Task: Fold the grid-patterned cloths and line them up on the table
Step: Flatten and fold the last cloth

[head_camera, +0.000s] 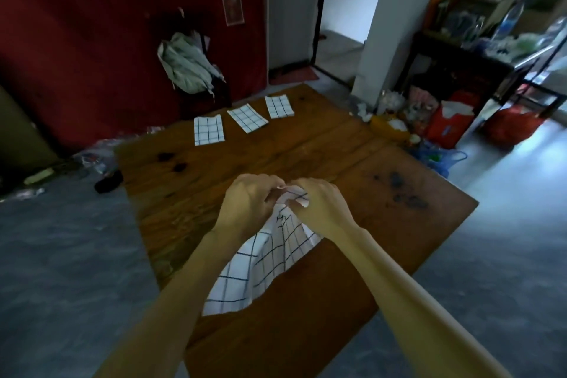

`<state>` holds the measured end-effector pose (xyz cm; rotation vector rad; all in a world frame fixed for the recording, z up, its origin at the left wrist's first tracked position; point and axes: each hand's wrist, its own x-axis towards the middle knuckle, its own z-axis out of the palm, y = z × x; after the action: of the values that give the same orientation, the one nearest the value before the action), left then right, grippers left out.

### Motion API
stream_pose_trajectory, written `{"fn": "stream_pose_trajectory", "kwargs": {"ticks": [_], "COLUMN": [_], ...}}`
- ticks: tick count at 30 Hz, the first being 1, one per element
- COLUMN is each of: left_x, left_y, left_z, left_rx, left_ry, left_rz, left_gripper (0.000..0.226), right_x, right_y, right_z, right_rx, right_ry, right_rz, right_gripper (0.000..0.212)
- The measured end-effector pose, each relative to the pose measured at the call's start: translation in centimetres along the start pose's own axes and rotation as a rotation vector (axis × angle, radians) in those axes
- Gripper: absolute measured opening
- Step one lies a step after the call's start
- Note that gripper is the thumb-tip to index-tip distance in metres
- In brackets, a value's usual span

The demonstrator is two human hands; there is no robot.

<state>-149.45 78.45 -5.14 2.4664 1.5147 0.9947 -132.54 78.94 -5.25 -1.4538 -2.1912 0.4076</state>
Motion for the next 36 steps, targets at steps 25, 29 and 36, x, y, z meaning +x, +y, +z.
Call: {"fn": "stream_pose_trajectory", "kwargs": {"ticks": [25,29,36], "left_x": [-2.0,-2.3,1.7], "left_y": [0.4,-2.7,-6.1], "left_z": [-9.4,-9.5,-9.0], "left_rx": [0.184,0.163,0.215], "left_ry": [-0.029,-0.096,-0.058], "left_rz": [-0.028,-0.188,-0.325], "left_gripper": [0.006,0.009,0.011], "right_x": [-1.8,-0.6,5.0], "right_y": [-9.1,-7.1,-2.6], "right_z": [-7.7,-8.5,-8.0], "right_rx": [-0.383,-0.363,-0.299], "right_ry": [0.315,0.338,0.284], "right_rz": [-0.131,-0.057,-0.001], "right_gripper": [0.017,0.019,0.019]}}
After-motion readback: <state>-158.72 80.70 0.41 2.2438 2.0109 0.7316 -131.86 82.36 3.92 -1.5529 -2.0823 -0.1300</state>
